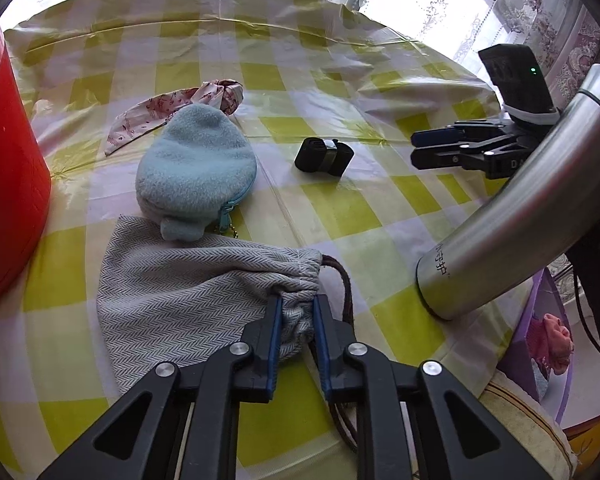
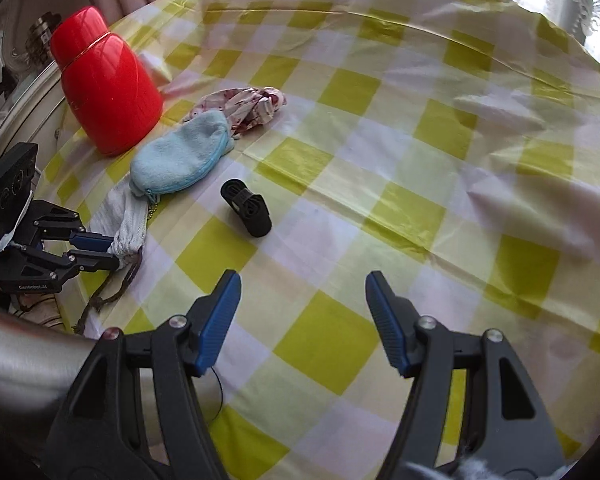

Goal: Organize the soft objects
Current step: 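Grasp the grey drawstring pouch with left tool while right tool grasps black hair tie, then carry grey pouch and black hair tie into the box and open both tools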

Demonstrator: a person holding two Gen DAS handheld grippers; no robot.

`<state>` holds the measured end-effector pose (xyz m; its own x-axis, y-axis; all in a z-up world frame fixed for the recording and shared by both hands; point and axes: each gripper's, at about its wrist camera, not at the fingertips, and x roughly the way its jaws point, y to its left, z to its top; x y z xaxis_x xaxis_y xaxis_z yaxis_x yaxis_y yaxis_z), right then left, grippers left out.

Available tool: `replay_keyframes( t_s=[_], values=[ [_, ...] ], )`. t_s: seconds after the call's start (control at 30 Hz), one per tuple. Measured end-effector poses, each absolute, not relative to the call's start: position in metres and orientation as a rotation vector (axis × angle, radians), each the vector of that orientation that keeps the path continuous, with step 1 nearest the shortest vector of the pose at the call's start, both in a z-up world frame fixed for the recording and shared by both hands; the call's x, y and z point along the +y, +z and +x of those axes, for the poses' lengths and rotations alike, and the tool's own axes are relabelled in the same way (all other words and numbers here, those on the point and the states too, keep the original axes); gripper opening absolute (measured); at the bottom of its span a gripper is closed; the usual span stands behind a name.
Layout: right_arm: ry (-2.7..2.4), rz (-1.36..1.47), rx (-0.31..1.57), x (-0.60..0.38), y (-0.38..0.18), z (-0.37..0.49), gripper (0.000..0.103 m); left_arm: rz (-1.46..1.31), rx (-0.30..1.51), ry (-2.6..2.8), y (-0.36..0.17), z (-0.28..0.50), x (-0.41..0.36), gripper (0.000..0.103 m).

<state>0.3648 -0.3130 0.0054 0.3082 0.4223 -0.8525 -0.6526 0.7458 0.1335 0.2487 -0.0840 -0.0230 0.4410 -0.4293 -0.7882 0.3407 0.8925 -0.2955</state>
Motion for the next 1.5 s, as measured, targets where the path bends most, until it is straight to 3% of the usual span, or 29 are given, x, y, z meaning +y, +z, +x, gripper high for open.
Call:
replay_keyframes(
  t_s=[0.57,0.67,0.83,1.13,1.2,1.43,1.5],
  values=[
    [0.929,-0.295,1.084,-0.254,-0.023,0.406,0.067,-0.16,0.903,-0.509,-0.003,0.23,-0.081,0.015],
    [0.939,-0.318,1.087,-0.244,-0.027,0.408,0.058,-0.171,0.888,-0.497,0.0,0.226,-0.08,0.015],
    [0.93,-0.37,1.08,-0.235,-0.033,0.405,0.026,-0.18,0.862,-0.467,0.006,0.219,-0.077,0.015],
    [0.689,-0.184,1.021,-0.307,-0.014,0.395,0.026,-0.17,0.82,-0.422,0.015,0.203,-0.074,0.013],
    [0.619,-0.143,1.0,-0.328,-0.009,0.383,0.026,-0.169,0.811,-0.421,0.018,0.199,-0.074,0.003],
    [0.392,-0.039,0.961,-0.391,0.01,0.32,0.026,-0.155,0.806,-0.418,0.022,0.189,-0.077,0.003],
    [0.355,-0.009,0.949,-0.404,0.018,0.298,0.026,-0.172,0.844,-0.384,0.015,0.195,-0.074,0.007]
  ],
)
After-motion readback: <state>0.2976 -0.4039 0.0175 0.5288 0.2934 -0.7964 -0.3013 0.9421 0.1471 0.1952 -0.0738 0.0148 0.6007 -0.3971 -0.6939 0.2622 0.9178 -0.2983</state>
